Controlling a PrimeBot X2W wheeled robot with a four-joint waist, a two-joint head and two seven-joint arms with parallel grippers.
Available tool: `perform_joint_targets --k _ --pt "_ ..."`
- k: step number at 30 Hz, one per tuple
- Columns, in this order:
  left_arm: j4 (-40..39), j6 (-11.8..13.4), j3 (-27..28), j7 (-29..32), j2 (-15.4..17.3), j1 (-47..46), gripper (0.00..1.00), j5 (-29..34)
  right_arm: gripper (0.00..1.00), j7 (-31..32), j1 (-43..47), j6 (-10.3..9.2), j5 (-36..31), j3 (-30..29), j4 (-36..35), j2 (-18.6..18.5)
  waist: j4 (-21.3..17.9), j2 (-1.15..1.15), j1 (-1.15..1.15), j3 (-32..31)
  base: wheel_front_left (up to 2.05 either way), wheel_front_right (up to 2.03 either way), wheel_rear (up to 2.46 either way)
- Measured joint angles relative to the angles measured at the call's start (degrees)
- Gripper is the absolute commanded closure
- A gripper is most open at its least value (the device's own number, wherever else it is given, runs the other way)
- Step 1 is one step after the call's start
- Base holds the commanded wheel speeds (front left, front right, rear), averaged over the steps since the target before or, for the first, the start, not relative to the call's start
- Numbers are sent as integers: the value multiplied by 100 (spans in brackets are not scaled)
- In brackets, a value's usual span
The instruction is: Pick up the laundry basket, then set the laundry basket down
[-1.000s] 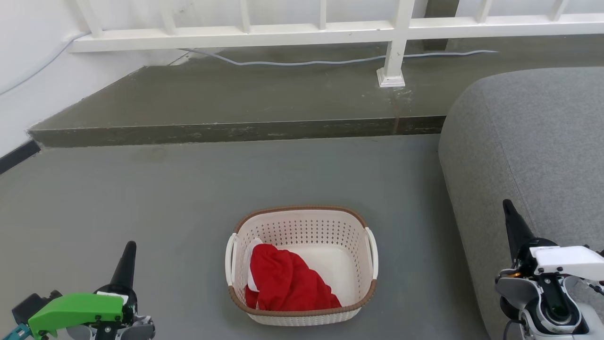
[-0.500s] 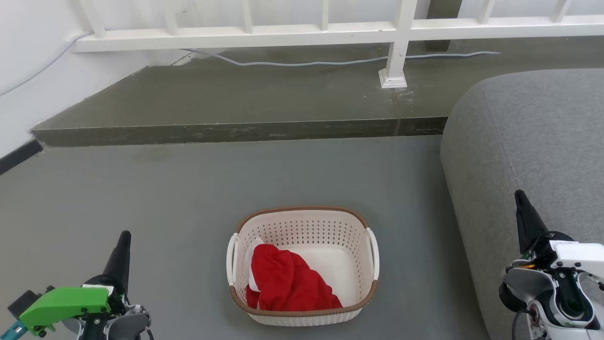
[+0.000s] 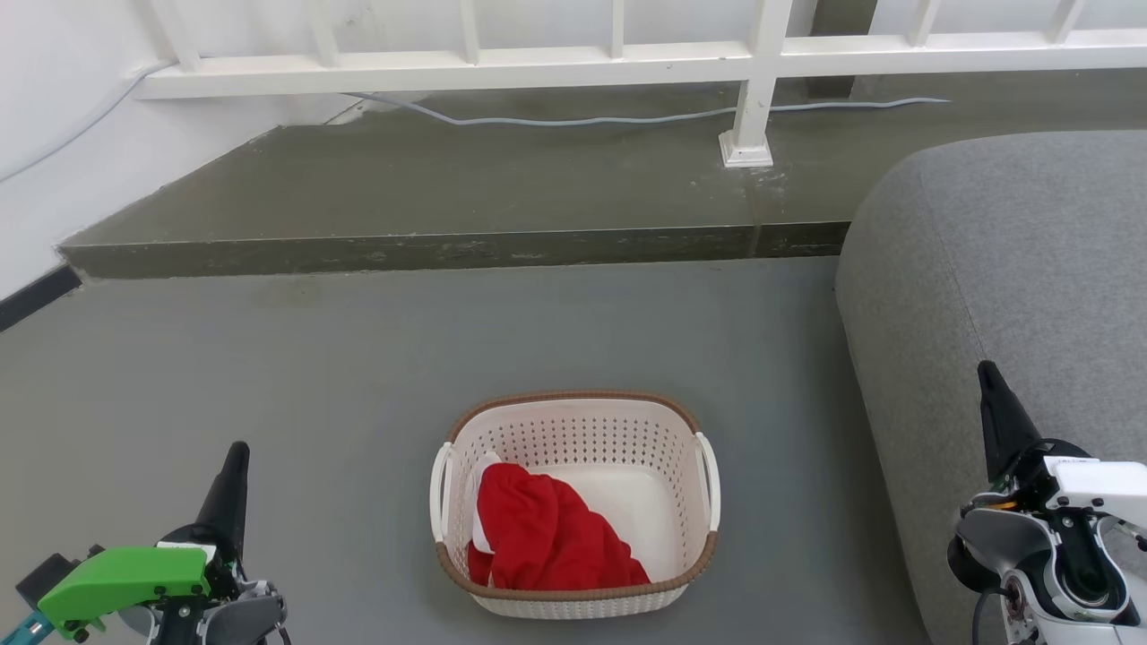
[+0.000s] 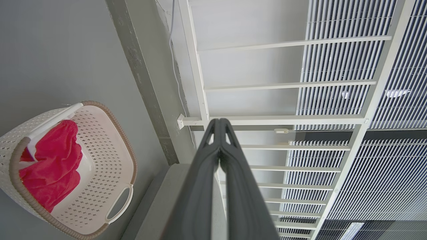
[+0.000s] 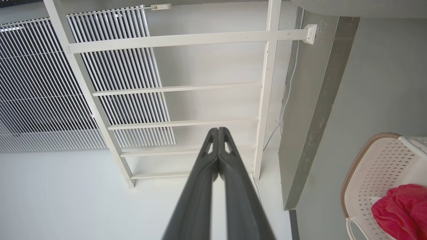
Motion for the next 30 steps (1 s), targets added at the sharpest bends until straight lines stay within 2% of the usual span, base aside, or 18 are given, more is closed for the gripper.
perform_joint_targets --k 30 --pt "60 -25 10 1 -1 -7 100 0 100 7 -2 1 0 -12 26 1 0 0 0 -2 0 0 0"
